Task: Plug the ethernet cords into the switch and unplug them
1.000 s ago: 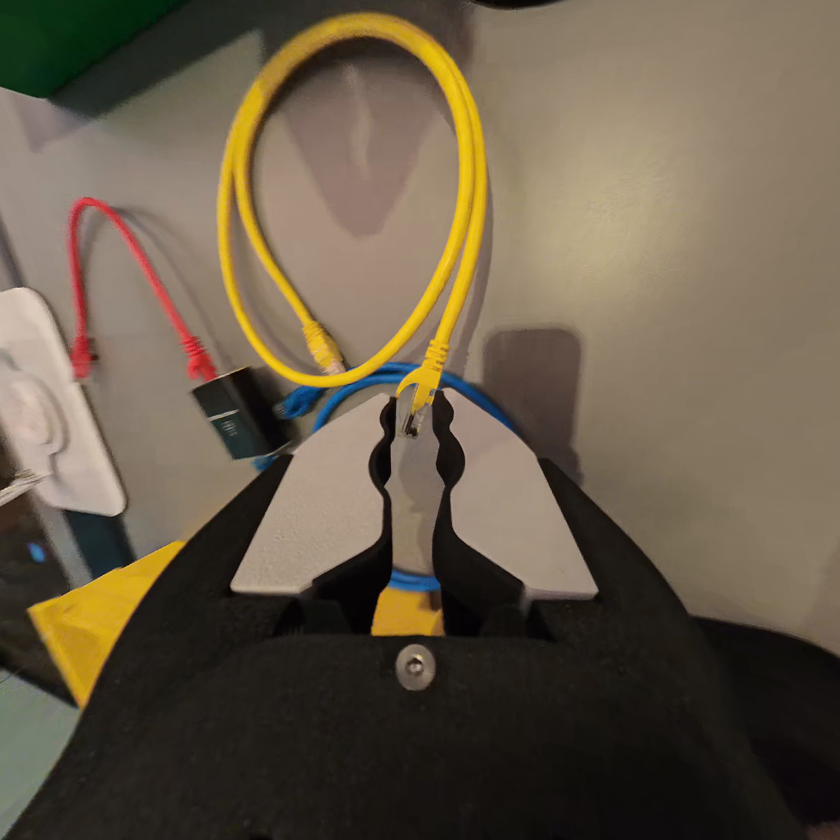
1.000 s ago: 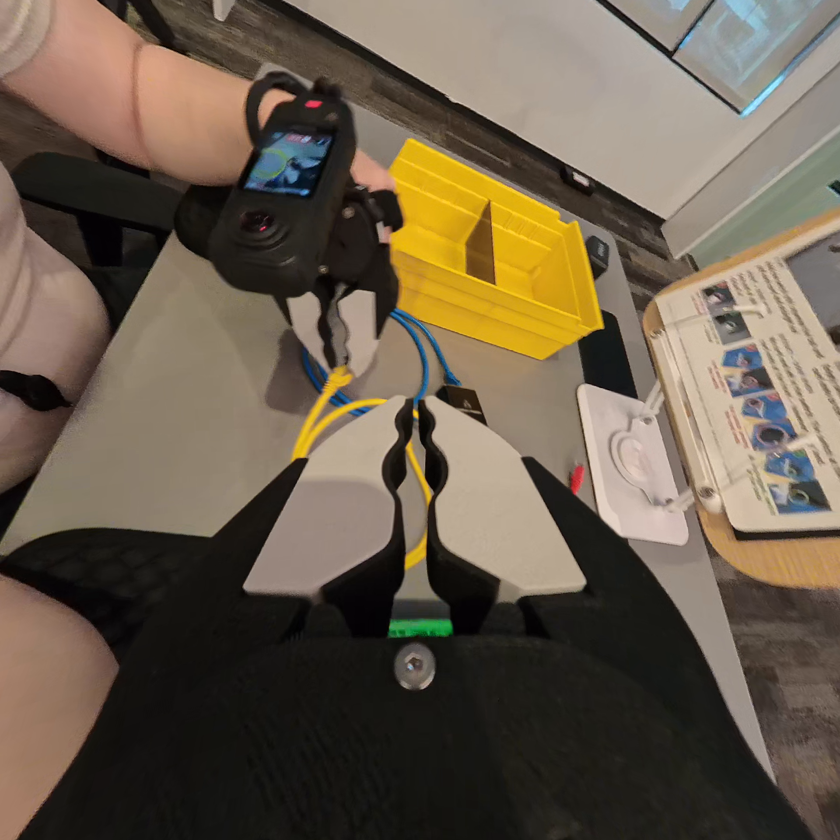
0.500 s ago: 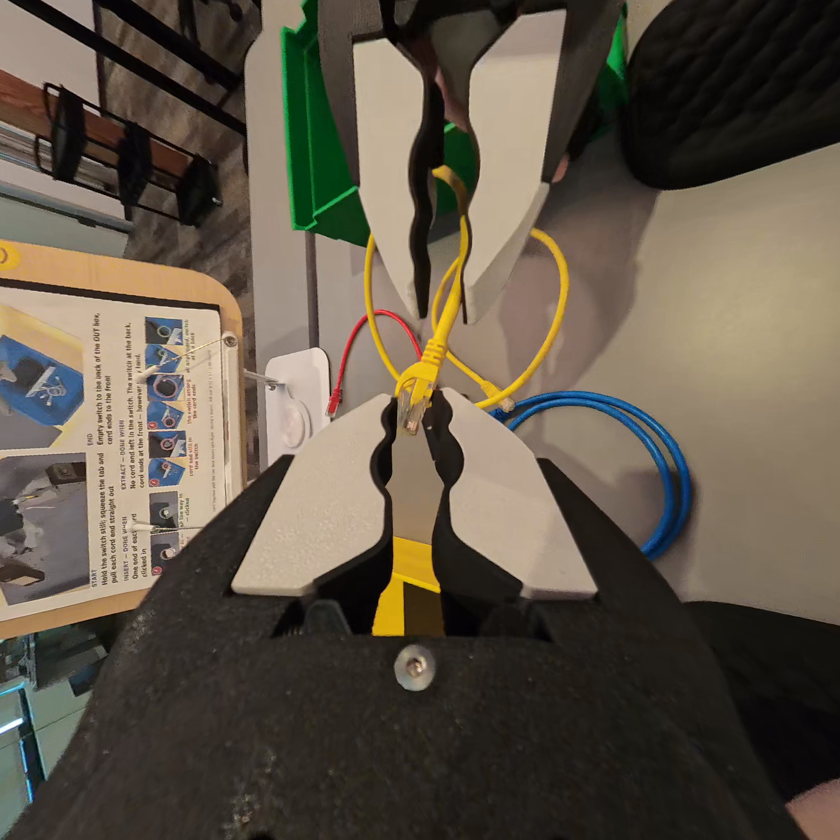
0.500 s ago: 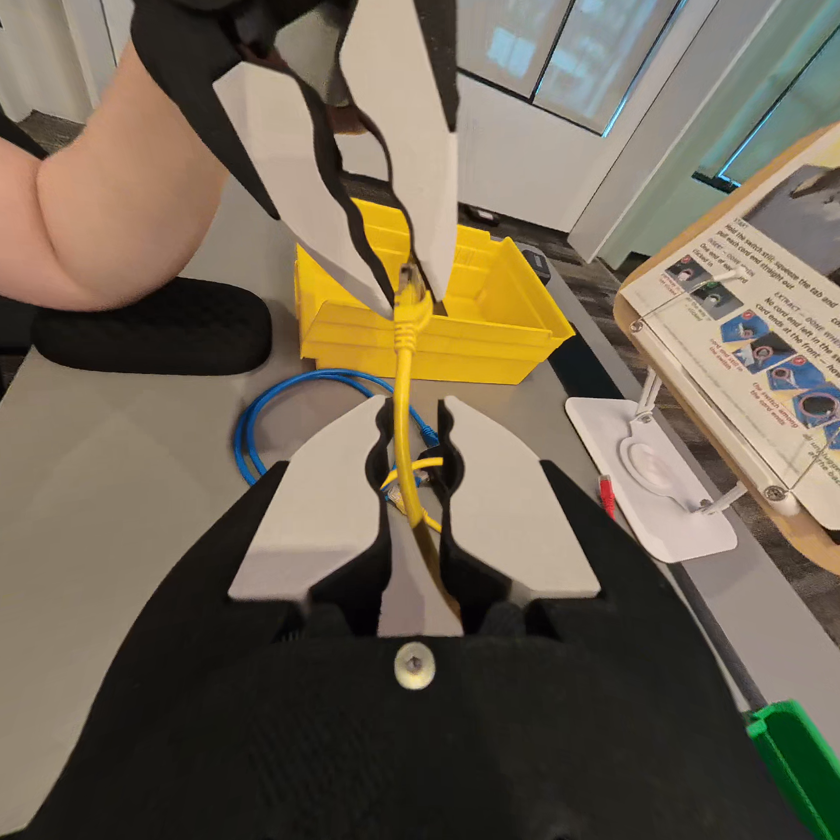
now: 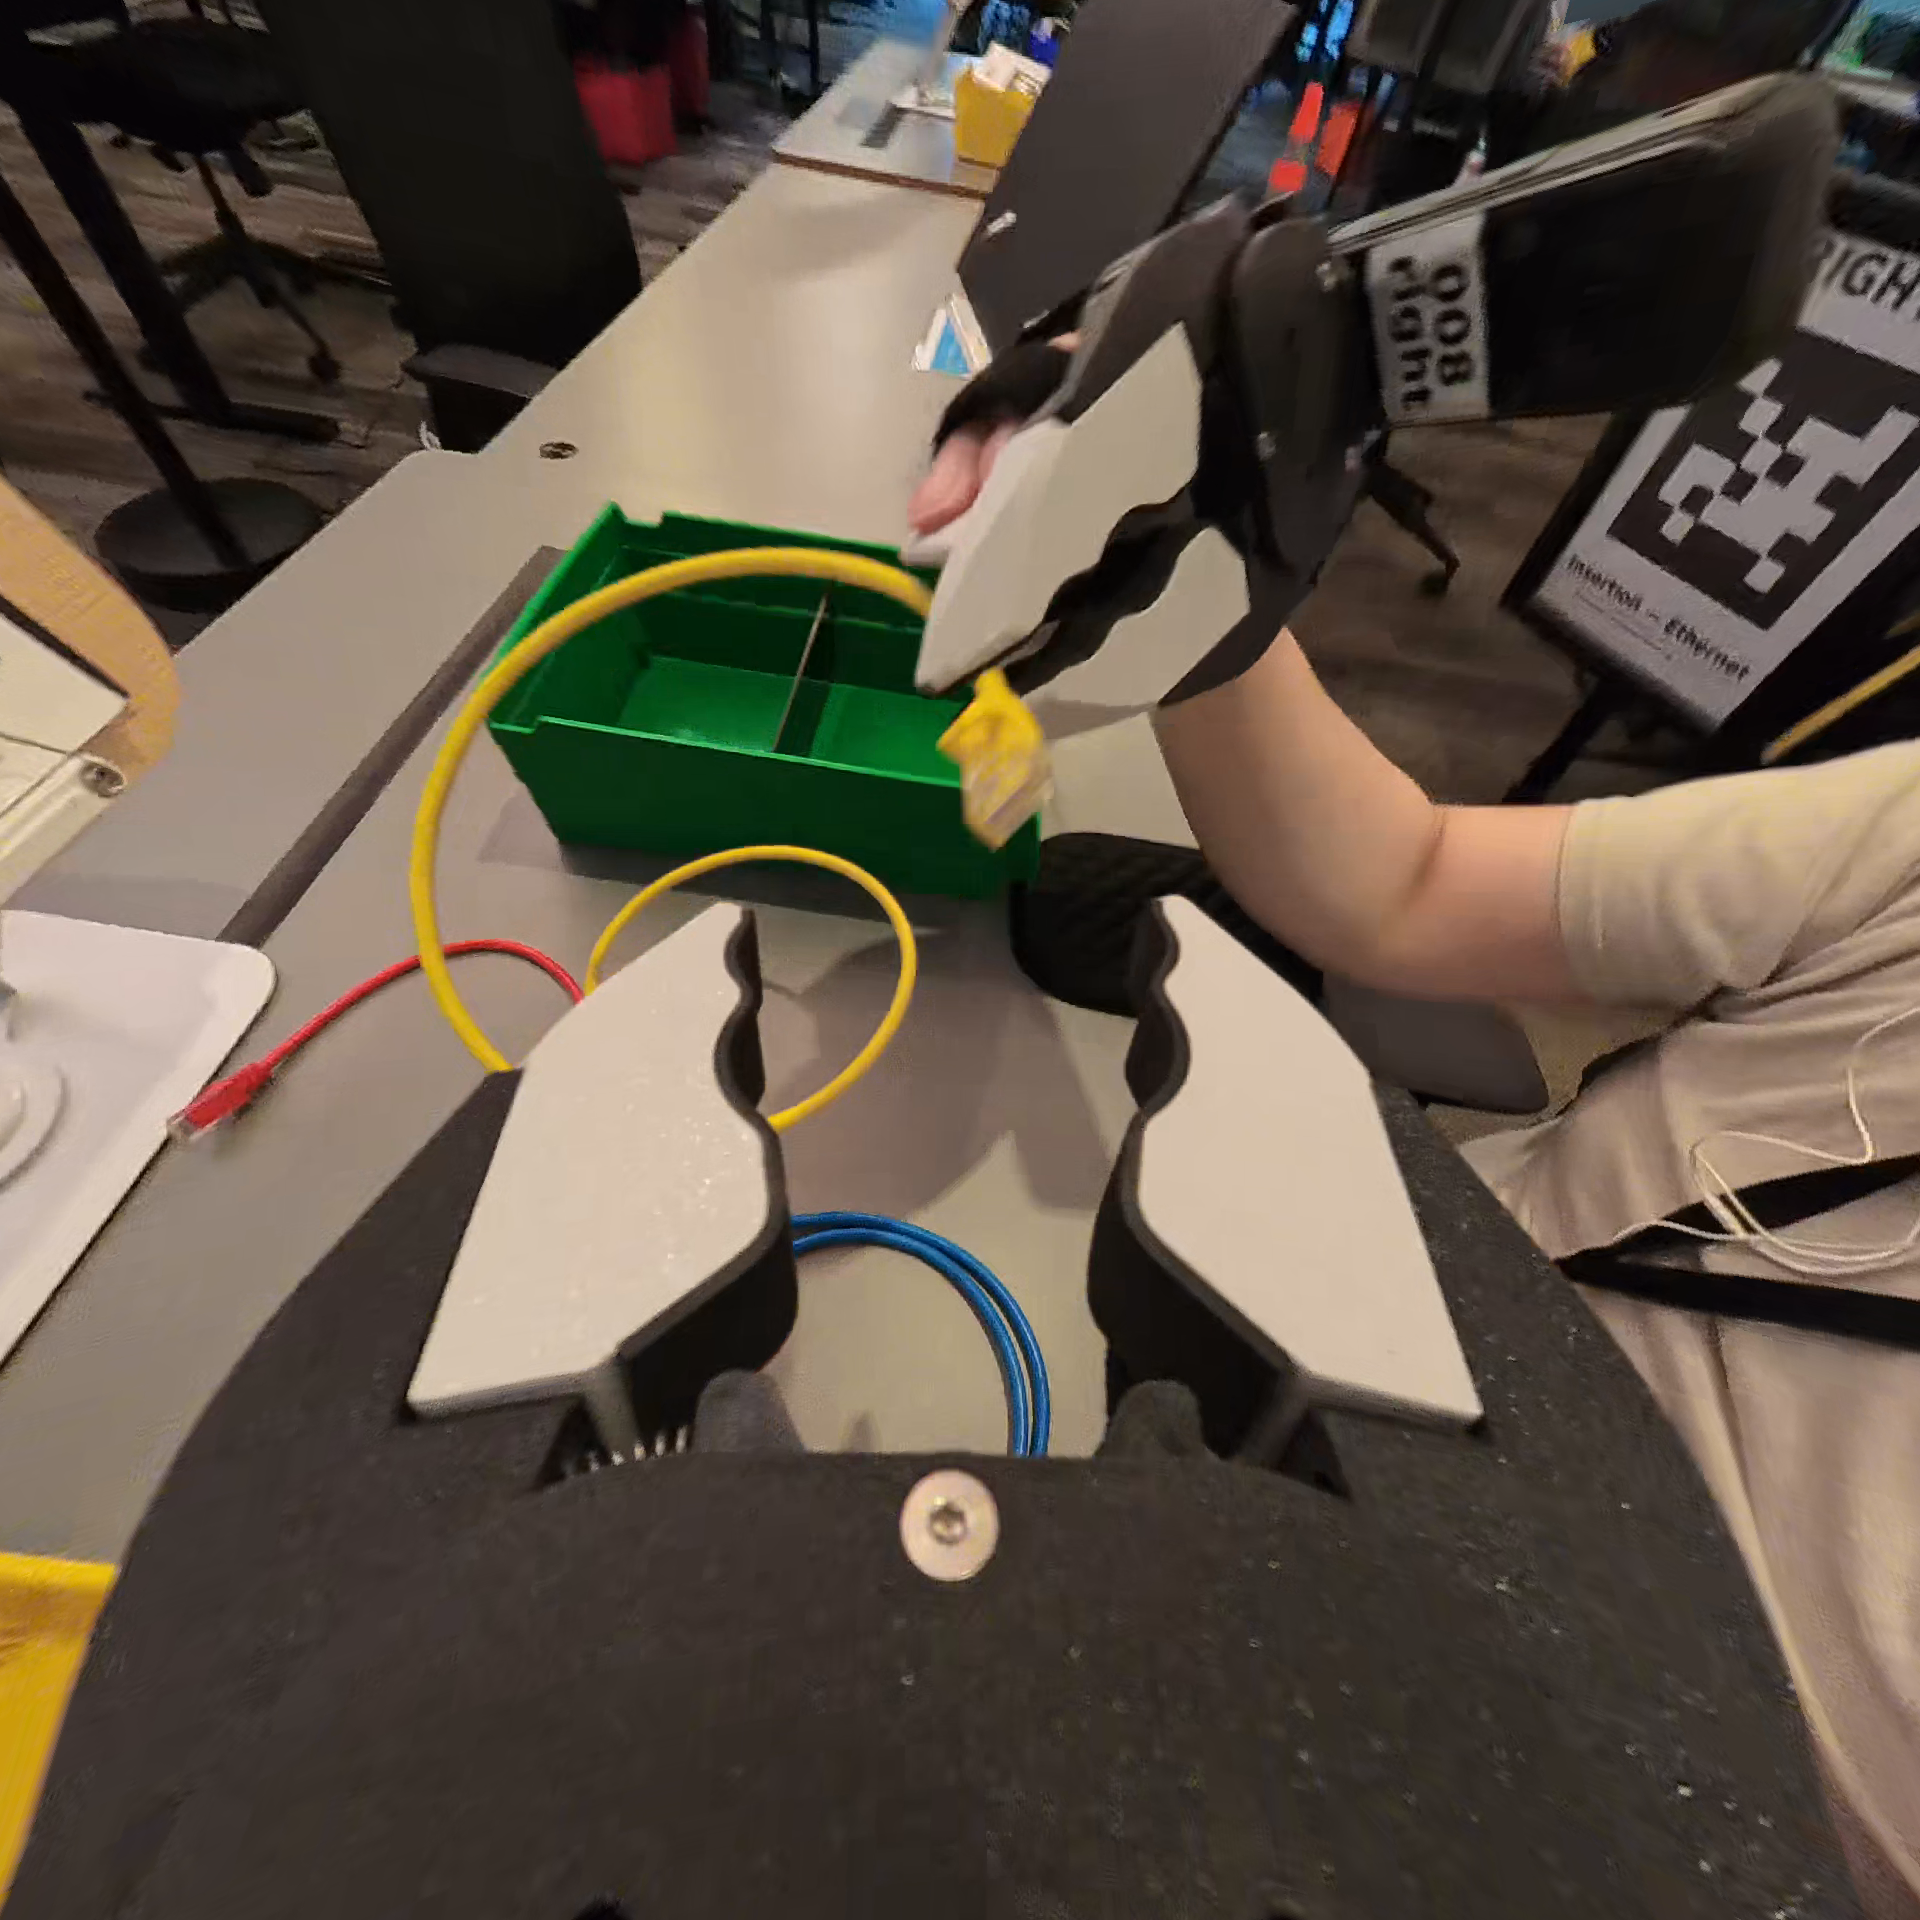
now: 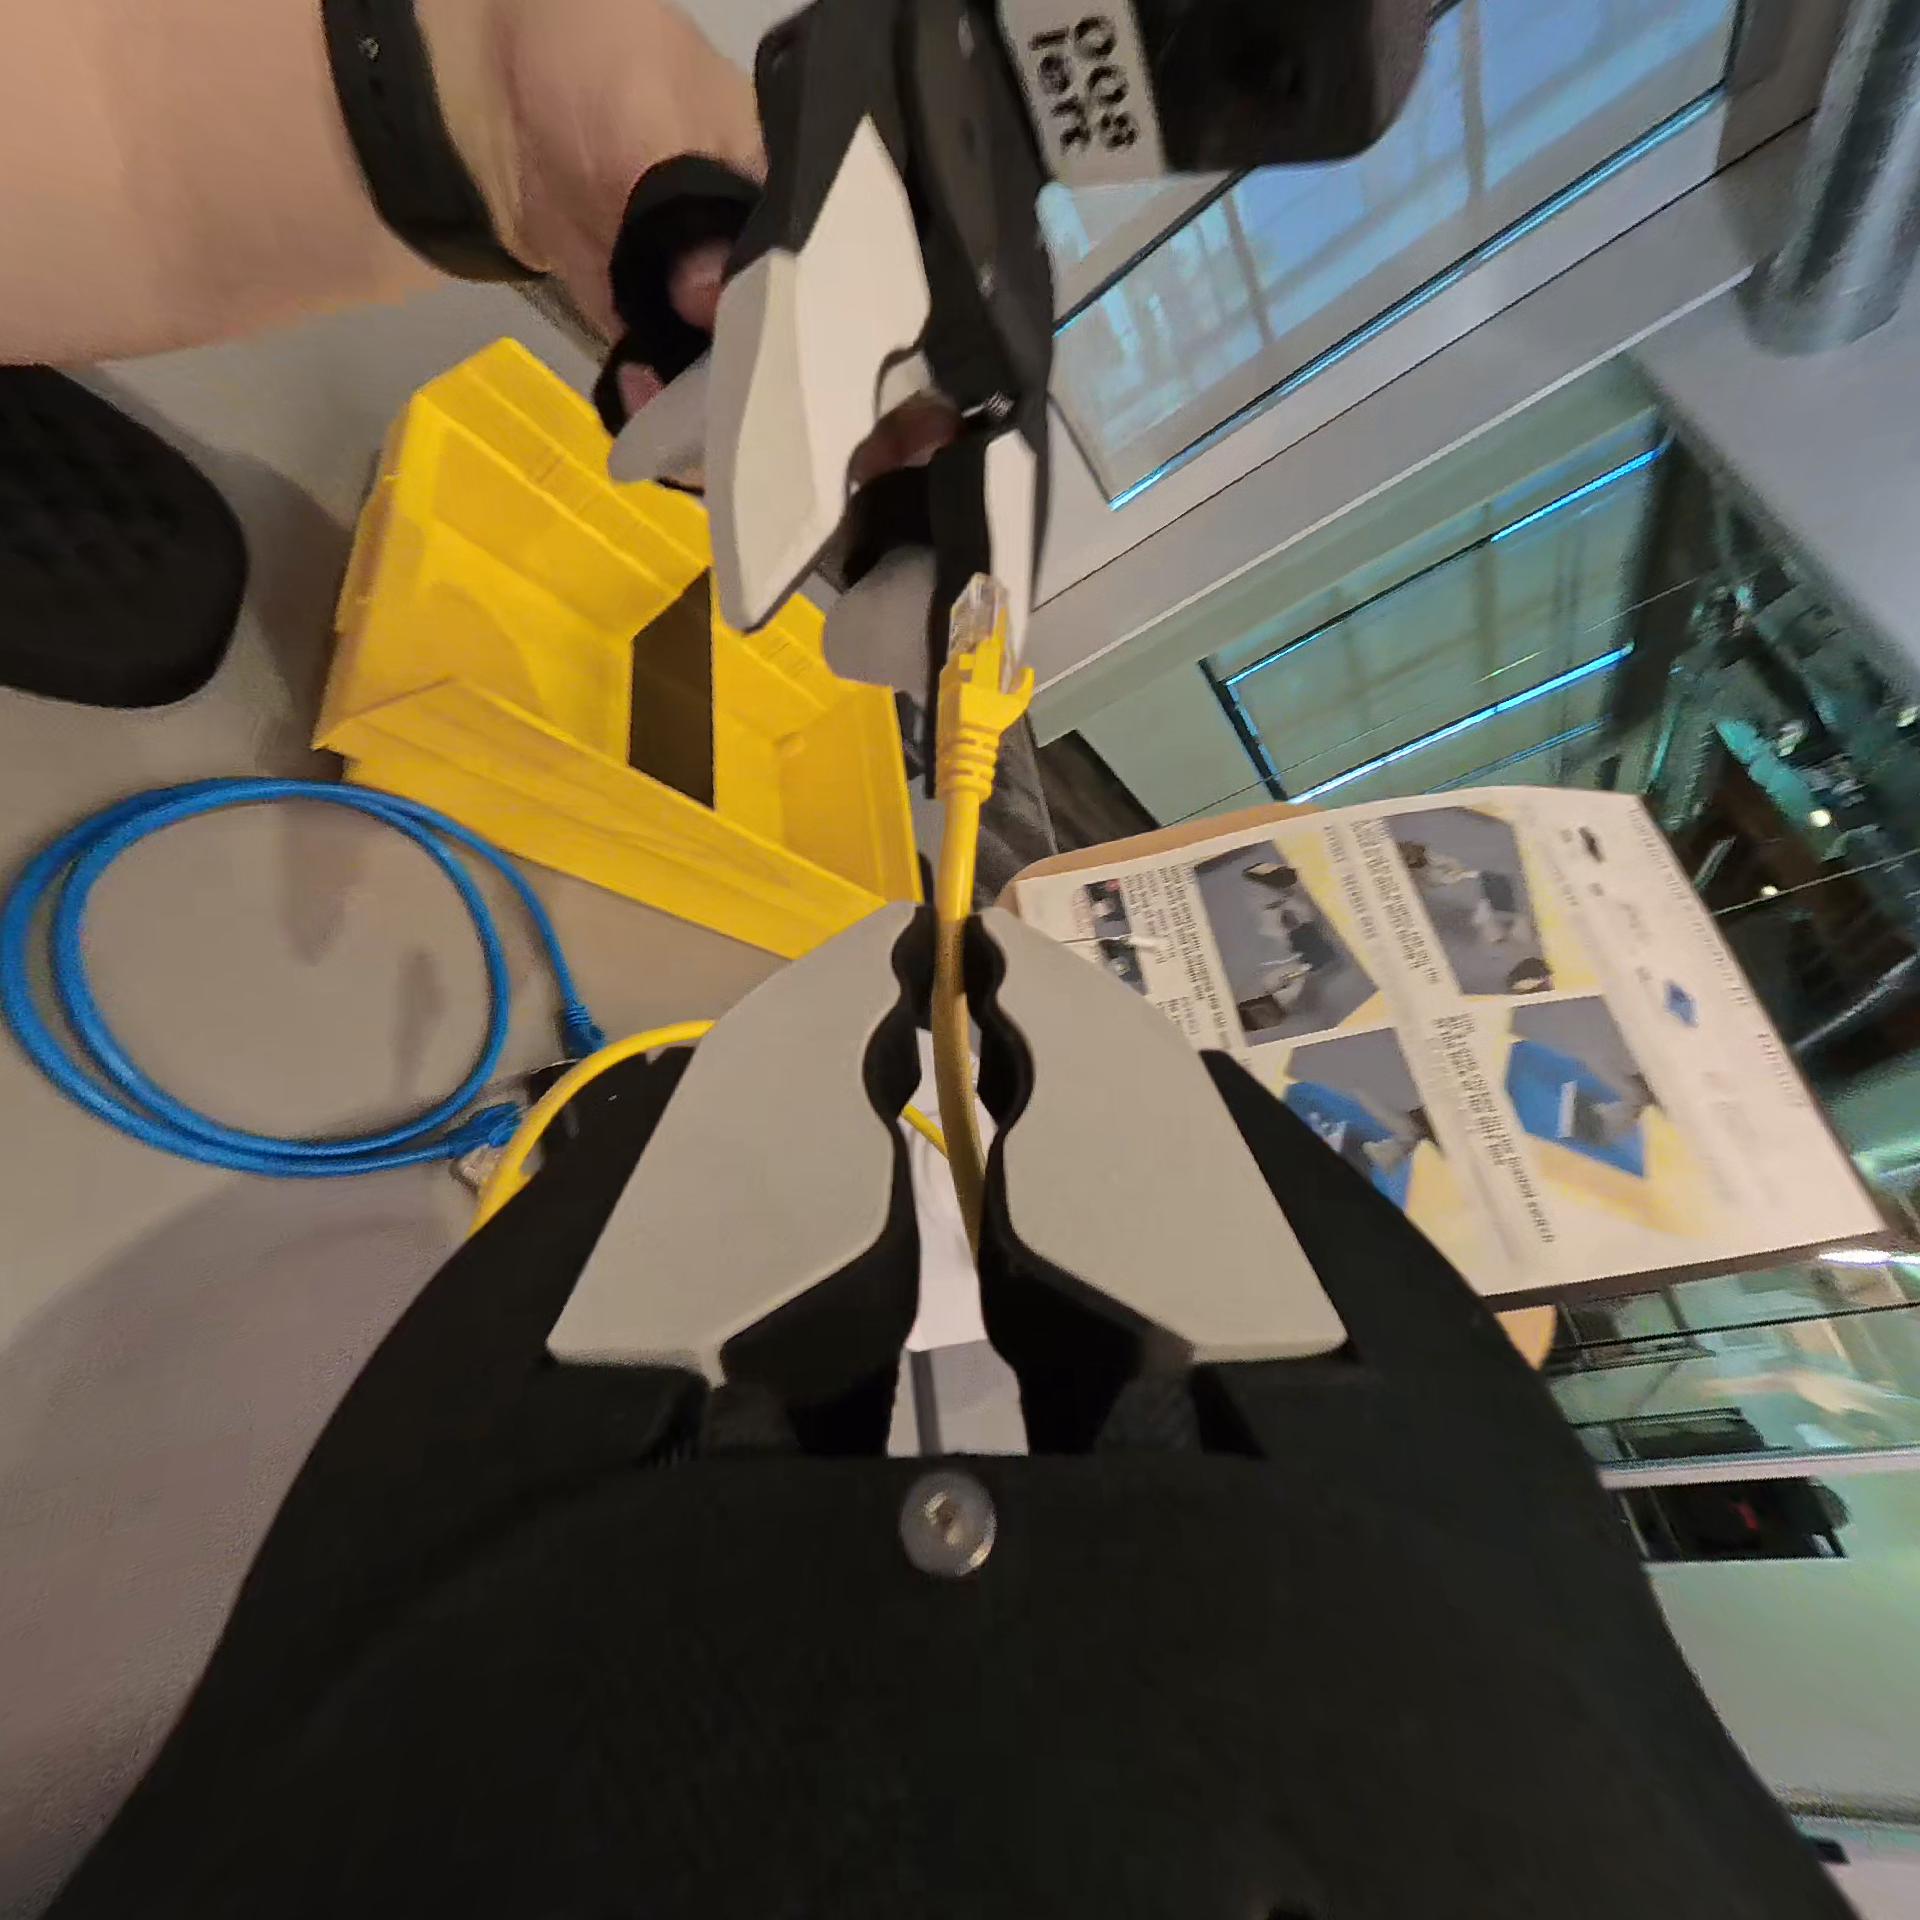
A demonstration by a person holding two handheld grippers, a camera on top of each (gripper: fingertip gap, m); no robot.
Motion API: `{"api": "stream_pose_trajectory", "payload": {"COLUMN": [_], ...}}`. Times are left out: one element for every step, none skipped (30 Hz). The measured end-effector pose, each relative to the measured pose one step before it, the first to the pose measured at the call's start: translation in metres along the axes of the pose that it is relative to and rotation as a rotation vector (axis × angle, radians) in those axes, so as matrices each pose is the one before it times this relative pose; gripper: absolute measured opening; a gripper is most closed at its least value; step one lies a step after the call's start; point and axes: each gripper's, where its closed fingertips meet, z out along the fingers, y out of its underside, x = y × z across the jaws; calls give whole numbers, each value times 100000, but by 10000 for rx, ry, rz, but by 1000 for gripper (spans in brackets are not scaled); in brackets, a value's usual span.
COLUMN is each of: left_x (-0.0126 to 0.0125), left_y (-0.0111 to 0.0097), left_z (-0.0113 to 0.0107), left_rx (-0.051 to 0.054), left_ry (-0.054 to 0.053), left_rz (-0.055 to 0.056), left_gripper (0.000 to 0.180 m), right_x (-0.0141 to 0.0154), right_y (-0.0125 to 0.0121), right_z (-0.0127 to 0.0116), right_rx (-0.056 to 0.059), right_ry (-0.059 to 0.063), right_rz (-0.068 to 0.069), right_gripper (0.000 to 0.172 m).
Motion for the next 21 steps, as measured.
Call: {"api": "stream_pose_trajectory", "payload": {"left_x": [-193,49,315,506,608,596,457,288,183,169,176,97,-27,-57,-14,-72,-126,-151,-136,-149,-142], "left_y": [-123,-205,-299,-330,-290,-185,-92,-55,12,8,-27,-64,-76,-105,-169,-167,-131,-148,-149,-138,-129], "left_z": [-185,-113,-66,-5,69,133,229,283,304,296,269,211,145,92,39,-5,-48,-90,-135,-182,-210], "left_rx": [113,138,159,163,152,96,30,-1,-45,-58,-36,-4,12,42,106,129,112,136,149,123,103], "left_ry": [-97,3,126,236,306,300,223,113,29,-2,-14,-70,-142,-129,-66,-46,-39,-19,-3,1,-2], "left_rz": [-112,-59,-55,-52,-53,-66,-67,-14,68,135,158,150,111,68,22,-56,-117,-138,-152,-140,-102], "left_gripper": [69,69,69,69,68,66,66,66,66,65,65,66,66,67,67,67,68,68,67,67,66], "right_x": [661,422,167,-67,-91,110,290,396,179,180,291,247,193,298,345,98,13,184,249,205,26], "right_y": [-445,-373,-295,-329,-289,242,665,469,79,-136,-208,-174,-124,-97,-131,-186,-171,-121,-94,-53,10], "right_z": [-176,-254,-369,-409,-295,-217,-250,-294,-297,-225,-177,-146,-98,-72,-71,-23,27,52,61,96,113], "right_rx": [80,102,149,310,332,-86,-396,-210,63,172,170,121,56,18,44,79,67,46,32,-2,-47], "right_ry": [195,217,276,280,177,99,114,208,62,32,134,138,139,256,329,156,106,230,310,304,193], "right_rz": [-51,-5,78,7,-135,-60,55,-7,-4,61,15,-84,-138,-204,-287,-226,-124,-141,-194,-255,-267], "right_gripper": [6,6,6,6,6,6,6,6,6,6,6,6,6,6,6,6,6,6,6,6,6]}}
